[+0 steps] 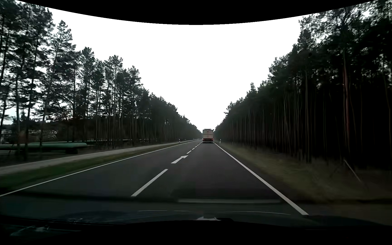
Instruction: Follow the waypoints while adhering to traffic rules and regulations
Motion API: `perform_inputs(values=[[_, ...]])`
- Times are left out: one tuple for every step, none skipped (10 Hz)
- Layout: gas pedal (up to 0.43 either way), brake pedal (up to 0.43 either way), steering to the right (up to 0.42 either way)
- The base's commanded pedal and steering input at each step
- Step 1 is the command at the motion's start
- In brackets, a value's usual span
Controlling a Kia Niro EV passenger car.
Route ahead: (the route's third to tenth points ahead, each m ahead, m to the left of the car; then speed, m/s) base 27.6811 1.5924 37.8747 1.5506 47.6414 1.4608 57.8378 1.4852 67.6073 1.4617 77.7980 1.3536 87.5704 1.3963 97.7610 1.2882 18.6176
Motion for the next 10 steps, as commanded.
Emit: perform_inputs(values=[[0.177,0.000,0.002],[0.177,0.000,0.002],[0.177,0.000,0.002],[0.189,0.000,0.002],[0.189,0.000,0.002],[0.189,0.000,0.002],[0.189,0.000,0.002],[0.189,0.000,0.002],[0.189,0.000,0.002],[0.189,0.000,0.002]])
